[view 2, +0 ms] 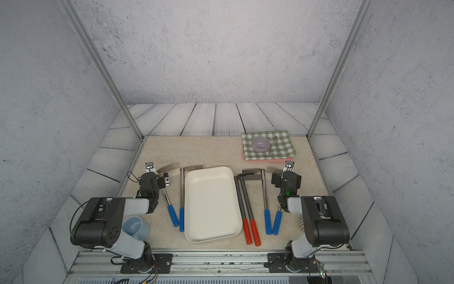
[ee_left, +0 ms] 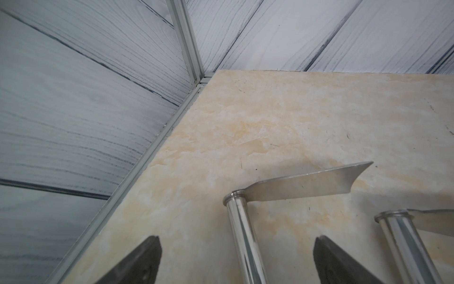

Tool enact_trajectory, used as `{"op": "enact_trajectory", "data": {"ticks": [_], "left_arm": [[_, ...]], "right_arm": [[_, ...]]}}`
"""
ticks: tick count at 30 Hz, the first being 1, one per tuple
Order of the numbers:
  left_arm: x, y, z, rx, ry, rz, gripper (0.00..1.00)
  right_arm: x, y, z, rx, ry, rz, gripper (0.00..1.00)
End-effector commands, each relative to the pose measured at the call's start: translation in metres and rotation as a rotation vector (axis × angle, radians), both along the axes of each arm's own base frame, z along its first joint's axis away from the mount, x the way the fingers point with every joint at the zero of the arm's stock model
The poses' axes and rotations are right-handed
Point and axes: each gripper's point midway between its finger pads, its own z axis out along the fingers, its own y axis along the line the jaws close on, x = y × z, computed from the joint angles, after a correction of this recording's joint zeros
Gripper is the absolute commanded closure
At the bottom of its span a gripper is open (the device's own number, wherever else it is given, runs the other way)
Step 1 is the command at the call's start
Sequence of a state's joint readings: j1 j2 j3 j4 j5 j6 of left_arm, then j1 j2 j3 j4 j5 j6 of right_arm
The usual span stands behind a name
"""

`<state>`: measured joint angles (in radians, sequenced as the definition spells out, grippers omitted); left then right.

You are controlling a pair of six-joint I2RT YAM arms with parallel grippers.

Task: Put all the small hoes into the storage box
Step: Pick up the hoe from the center of the board.

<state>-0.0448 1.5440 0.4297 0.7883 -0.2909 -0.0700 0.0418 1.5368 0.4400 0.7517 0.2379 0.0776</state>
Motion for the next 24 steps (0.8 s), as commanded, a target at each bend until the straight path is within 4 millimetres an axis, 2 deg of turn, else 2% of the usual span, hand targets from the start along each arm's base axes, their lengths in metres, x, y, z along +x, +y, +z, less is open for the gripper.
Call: {"op": "enact_trajectory", "data": {"ticks": [1, 14, 18, 20, 24], "left_arm": [[0.004, 0.004, 0.011, -0.007, -0.025, 0.01, 0.0], [0.004, 0.004, 0.013, -0.005, -0.037, 0.013, 0.0], [-0.003, 0.014, 0.046, 0.01, -0.07, 0.08, 0.04], [-0.012, 0.019, 0.074, -0.018, -0.044, 0.128, 0.04], [-0.03, 0.011, 0.111, -0.076, 0.056, 0.101, 0.14]], "right_arm": [[0.002, -0.002, 0.004, 0.006, -0.008, -0.007, 0.01], [0.003, -0.001, 0.005, 0.006, -0.014, 0.001, 0.01], [-0.003, -0.009, 0.04, 0.013, 0.021, -0.059, 0.01], [-0.01, -0.017, 0.061, 0.076, 0.067, -0.146, 0.01], [-0.02, 0.001, 0.077, 0.174, 0.154, -0.101, 0.01]]}}
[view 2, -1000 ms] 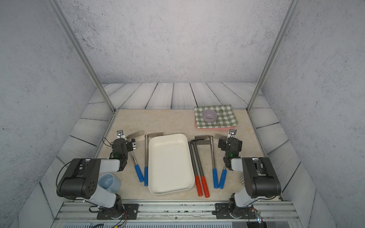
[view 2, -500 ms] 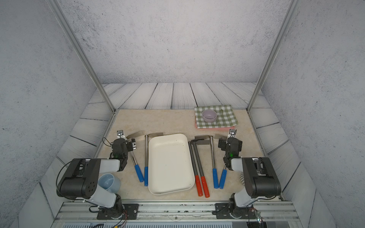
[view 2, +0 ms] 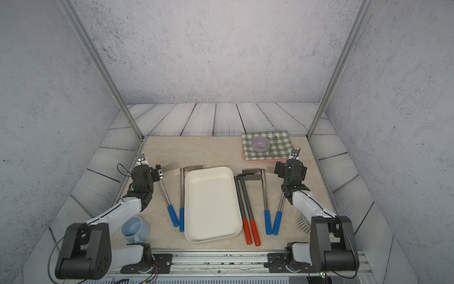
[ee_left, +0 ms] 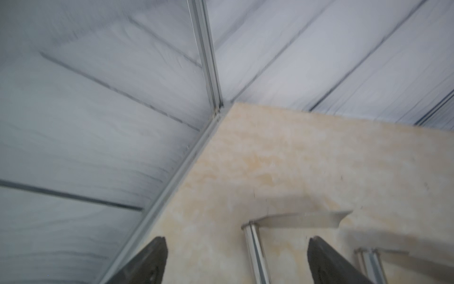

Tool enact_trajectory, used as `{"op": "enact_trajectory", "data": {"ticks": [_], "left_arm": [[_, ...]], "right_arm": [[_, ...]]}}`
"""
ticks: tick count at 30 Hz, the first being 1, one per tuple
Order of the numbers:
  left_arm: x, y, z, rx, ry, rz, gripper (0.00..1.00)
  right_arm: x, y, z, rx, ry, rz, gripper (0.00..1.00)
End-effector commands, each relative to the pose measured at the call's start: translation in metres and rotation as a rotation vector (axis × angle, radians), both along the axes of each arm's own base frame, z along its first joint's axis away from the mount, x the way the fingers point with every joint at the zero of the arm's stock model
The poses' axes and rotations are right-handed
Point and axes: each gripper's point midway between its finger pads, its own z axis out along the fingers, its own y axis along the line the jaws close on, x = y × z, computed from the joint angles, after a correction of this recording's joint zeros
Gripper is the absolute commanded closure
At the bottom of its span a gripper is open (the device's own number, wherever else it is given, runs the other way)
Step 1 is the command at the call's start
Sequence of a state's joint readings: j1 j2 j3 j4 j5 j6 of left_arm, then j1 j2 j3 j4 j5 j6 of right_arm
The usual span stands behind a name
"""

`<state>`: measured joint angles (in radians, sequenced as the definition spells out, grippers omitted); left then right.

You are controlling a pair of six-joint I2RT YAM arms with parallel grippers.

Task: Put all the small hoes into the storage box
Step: Pick up the hoe from the center of the board.

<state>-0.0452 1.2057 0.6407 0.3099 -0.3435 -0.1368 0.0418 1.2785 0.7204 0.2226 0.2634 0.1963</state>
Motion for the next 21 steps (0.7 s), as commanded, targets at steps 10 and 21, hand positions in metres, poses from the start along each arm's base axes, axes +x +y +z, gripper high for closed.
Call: {"op": "enact_trajectory", "data": {"ticks": [10, 21], "left_arm": [[-0.07, -0.041, 0.001, -0.364, 0.414, -0.064, 0.4], [-0.082, -0.076, -0.039, -0.367, 0.725, -0.206, 0.49]], "right_arm": [[-0.074, 0.057, 0.017, 0.302, 0.408, 0.03, 0.01], [-0.117, 0.097, 0.018, 0.225, 0.557, 0.188, 0.01]]}}
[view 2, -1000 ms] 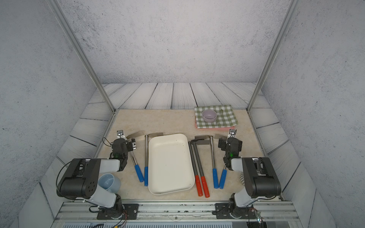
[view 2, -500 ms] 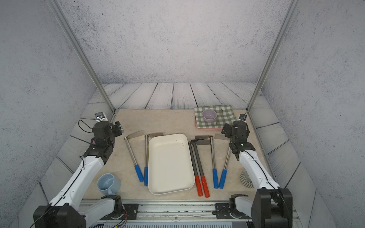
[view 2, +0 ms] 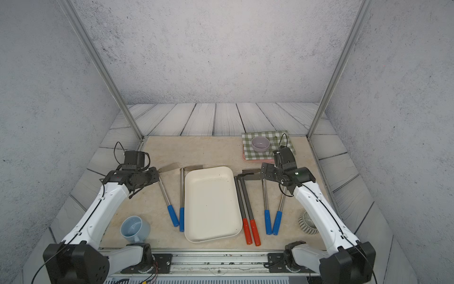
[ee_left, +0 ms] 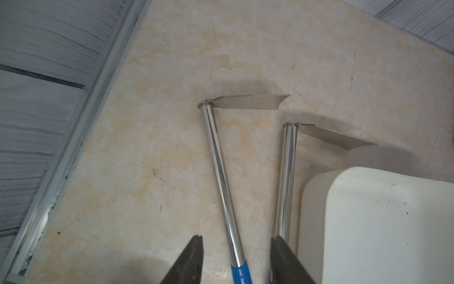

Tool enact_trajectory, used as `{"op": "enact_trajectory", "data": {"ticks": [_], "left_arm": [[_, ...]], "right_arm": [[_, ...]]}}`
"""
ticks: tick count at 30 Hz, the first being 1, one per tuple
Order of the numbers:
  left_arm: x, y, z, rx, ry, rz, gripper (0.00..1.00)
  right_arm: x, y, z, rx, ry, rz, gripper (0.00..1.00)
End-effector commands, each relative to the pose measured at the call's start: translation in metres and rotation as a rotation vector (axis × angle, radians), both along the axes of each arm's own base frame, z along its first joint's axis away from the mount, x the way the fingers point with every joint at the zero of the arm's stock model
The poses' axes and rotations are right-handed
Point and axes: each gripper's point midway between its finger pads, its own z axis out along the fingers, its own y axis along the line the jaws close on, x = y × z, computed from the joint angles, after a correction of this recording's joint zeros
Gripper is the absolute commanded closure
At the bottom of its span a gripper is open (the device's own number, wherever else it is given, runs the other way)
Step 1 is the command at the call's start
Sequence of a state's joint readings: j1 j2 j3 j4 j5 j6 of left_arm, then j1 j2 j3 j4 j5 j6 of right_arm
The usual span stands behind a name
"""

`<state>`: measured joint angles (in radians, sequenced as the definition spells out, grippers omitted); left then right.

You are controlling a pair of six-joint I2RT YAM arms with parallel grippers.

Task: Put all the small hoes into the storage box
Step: Pick up the hoe from the center of the board.

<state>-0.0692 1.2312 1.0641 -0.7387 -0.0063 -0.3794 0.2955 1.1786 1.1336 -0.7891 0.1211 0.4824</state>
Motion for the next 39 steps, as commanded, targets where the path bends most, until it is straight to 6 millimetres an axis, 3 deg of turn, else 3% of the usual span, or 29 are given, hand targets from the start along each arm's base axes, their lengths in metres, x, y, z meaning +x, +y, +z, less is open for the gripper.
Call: {"op": "enact_trajectory", "data": {"ticks": [1, 7, 19, 25, 29, 33, 39], "left_arm": [[-0.013, -0.019, -0.018, -0.01, 0.122, -0.097, 0.48], [-0.002, -0.048, -0.04, 0.03, 0.226, -0.21, 0.48], [0.024, -0.061, -0.091, 0.08, 0.428, -0.235, 0.52], [0.032, -0.067, -0.105, 0.063, 0.449, -0.241, 0.53], [0.031, -0.068, -0.108, 0.055, 0.452, -0.24, 0.52], [0.029, -0.068, -0.099, 0.043, 0.422, -0.234, 0.52], [0.022, -0.073, -0.075, -0.005, 0.365, -0.232, 0.53]], "right_arm": [[-0.022, -0.002, -0.005, -0.014, 0.075, 0.023, 0.01], [-0.03, 0.0, -0.01, -0.011, 0.092, 0.058, 0.01], [-0.035, 0.002, -0.015, -0.029, 0.109, 0.116, 0.01], [-0.035, 0.003, -0.018, -0.037, 0.121, 0.128, 0.01], [-0.035, 0.006, -0.025, -0.03, 0.143, 0.136, 0.01], [-0.036, 0.021, -0.042, 0.023, 0.222, 0.191, 0.0], [-0.041, 0.05, -0.075, -0.044, 0.35, 0.32, 0.12]]}}
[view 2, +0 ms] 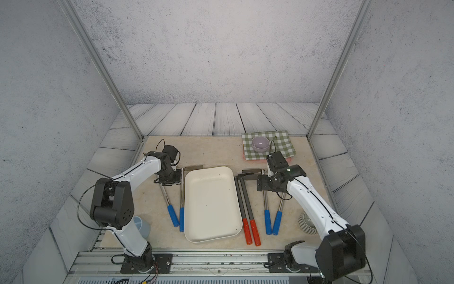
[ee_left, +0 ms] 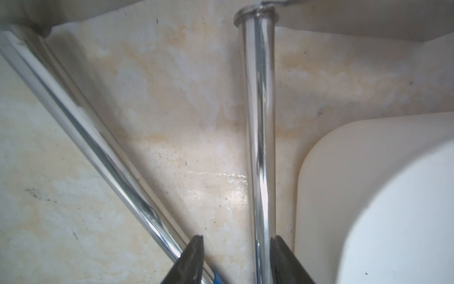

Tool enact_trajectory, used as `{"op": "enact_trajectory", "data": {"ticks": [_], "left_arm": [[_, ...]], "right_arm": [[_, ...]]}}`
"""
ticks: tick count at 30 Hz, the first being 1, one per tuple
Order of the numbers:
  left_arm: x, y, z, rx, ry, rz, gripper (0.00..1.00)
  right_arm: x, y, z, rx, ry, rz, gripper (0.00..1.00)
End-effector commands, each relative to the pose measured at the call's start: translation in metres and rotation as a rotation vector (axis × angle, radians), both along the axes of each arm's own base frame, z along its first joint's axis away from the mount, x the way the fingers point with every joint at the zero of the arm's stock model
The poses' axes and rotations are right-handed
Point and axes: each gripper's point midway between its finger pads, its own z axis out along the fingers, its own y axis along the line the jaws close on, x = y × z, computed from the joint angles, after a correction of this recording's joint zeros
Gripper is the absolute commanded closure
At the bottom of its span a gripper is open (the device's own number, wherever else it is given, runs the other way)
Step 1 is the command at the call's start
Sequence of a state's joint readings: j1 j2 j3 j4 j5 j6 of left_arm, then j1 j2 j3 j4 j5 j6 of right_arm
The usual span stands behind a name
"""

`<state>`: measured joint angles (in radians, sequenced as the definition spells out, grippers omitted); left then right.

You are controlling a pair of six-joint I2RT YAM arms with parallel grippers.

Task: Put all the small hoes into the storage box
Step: Pick up the hoe from the center of the board.

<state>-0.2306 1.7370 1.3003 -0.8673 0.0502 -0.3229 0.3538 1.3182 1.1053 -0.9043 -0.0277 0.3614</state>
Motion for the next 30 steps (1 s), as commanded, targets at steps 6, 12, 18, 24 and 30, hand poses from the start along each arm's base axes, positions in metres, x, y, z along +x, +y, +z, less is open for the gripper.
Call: {"op": "enact_trajectory", "data": {"ticks": [6, 12, 18, 24, 30], "left_arm": [[-0.021, -0.002, 0.042, -0.054, -0.068, 0.006, 0.53], [-0.039, 0.003, 0.054, -0.055, -0.089, 0.001, 0.54], [-0.052, 0.009, 0.053, -0.037, -0.088, 0.001, 0.54], [-0.061, 0.011, 0.049, -0.032, -0.081, 0.0, 0.54], [-0.064, 0.012, 0.046, -0.03, -0.072, -0.006, 0.54]], "right_arm": [[-0.003, 0.041, -0.039, -0.008, 0.103, 0.141, 0.27], [0.01, 0.059, -0.056, -0.01, 0.144, 0.161, 0.38], [0.019, 0.076, -0.071, -0.032, 0.176, 0.193, 0.42], [0.02, 0.078, -0.086, -0.054, 0.215, 0.202, 0.42], [0.017, 0.078, -0.102, -0.083, 0.256, 0.212, 0.48]]}}
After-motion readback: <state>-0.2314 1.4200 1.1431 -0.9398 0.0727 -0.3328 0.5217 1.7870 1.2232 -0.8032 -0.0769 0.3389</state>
